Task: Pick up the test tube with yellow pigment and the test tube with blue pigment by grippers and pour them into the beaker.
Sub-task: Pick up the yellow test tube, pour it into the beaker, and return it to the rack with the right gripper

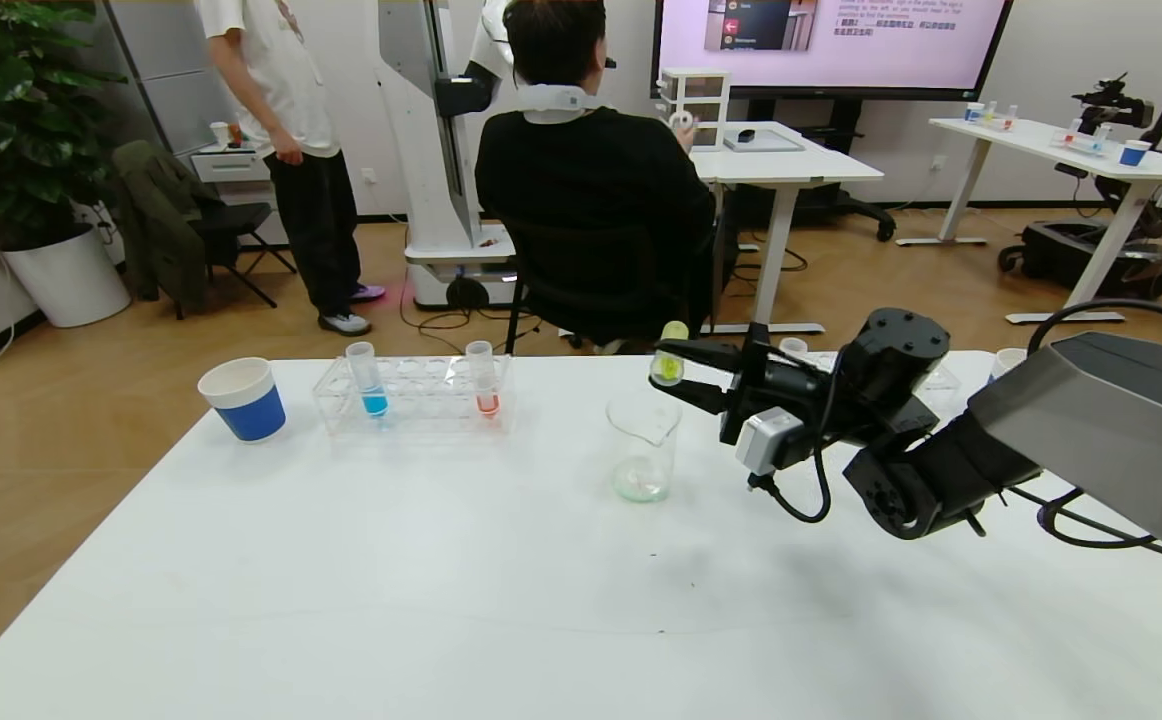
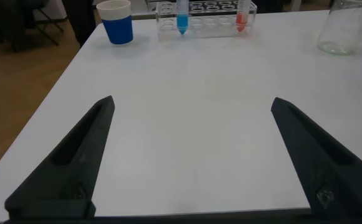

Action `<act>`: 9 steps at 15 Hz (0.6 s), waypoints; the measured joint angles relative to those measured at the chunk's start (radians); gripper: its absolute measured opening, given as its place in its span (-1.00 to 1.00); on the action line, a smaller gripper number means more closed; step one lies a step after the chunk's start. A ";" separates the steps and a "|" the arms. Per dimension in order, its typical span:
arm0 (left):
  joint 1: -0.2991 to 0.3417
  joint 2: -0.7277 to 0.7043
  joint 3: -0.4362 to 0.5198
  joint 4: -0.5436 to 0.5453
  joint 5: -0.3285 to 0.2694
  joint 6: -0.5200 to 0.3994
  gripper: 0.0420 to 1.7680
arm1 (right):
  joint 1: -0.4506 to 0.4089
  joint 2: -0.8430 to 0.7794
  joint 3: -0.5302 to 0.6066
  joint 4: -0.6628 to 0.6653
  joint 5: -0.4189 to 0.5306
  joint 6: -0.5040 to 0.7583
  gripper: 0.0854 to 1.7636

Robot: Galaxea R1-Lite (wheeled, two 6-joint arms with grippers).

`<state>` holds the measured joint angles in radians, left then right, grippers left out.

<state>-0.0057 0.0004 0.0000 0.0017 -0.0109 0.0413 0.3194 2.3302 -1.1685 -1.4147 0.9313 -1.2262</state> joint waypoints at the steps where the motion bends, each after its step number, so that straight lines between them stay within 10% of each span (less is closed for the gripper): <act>1: 0.000 0.000 0.000 0.000 0.000 0.000 0.98 | -0.001 0.006 -0.004 0.000 0.000 -0.011 -0.49; 9: 0.000 0.000 0.000 0.000 0.000 0.000 0.98 | -0.008 0.032 -0.063 0.001 -0.002 -0.080 -0.49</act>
<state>-0.0062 0.0004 0.0000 0.0017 -0.0104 0.0413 0.3111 2.3621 -1.2311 -1.4138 0.9289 -1.3060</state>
